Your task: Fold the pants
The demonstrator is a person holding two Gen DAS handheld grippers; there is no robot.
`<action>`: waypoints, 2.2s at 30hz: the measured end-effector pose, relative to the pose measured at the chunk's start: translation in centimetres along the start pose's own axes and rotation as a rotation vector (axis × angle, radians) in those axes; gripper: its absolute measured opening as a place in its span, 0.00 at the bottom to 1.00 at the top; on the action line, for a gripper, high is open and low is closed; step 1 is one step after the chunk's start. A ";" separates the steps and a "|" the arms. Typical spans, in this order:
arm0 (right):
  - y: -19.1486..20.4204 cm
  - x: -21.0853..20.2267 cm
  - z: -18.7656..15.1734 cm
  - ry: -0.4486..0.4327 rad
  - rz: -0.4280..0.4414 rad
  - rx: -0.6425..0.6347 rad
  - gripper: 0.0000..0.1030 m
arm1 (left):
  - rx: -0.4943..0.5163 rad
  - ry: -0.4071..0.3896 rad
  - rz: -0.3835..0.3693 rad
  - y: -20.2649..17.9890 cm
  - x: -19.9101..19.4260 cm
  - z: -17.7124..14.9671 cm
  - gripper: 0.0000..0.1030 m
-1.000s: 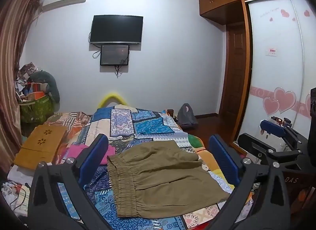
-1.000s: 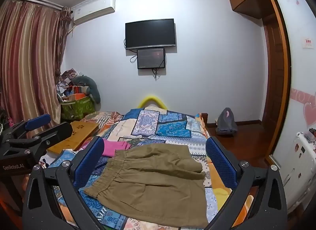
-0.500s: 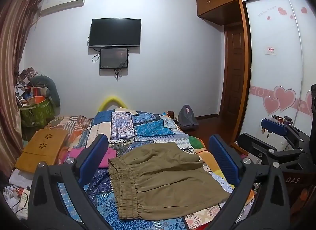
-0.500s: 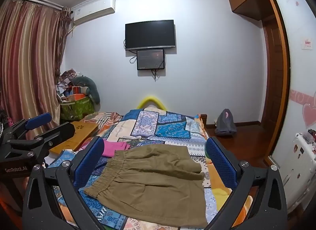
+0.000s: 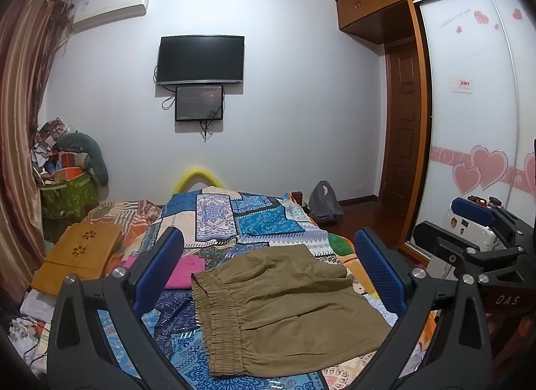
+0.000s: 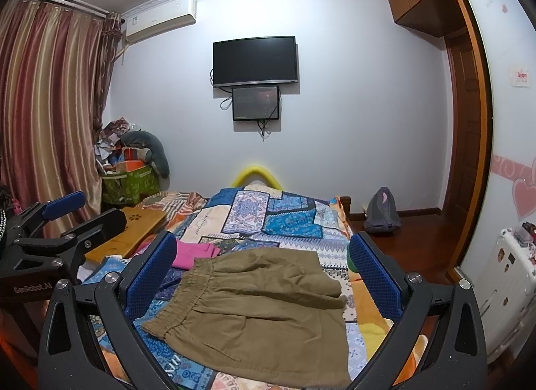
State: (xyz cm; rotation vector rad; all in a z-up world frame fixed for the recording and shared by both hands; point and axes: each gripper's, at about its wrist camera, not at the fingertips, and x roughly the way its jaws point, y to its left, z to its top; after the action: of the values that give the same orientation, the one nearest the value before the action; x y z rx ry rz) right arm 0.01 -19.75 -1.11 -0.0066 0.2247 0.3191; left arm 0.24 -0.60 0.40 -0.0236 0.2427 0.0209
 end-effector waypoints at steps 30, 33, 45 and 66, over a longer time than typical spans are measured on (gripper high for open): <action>0.5 0.4 0.0 0.002 -0.004 -0.008 1.00 | -0.011 0.003 0.000 0.0 0.9 -0.9 1.00; 0.5 0.4 -0.1 0.003 -0.004 -0.009 1.00 | -0.011 0.002 0.000 0.0 0.9 -0.9 1.00; 0.3 0.9 -0.3 0.015 -0.003 -0.015 1.00 | -0.004 0.014 0.003 0.0 1.1 -1.1 1.00; -4.1 6.4 -2.8 0.126 -0.106 -0.005 1.00 | 0.036 0.114 0.077 2.7 6.9 -2.5 1.00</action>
State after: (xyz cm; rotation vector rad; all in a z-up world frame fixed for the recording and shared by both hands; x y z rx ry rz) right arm 6.58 -21.75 -5.38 -0.0429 0.3469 0.2135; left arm 6.33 2.12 -3.71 0.0204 0.3580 0.0918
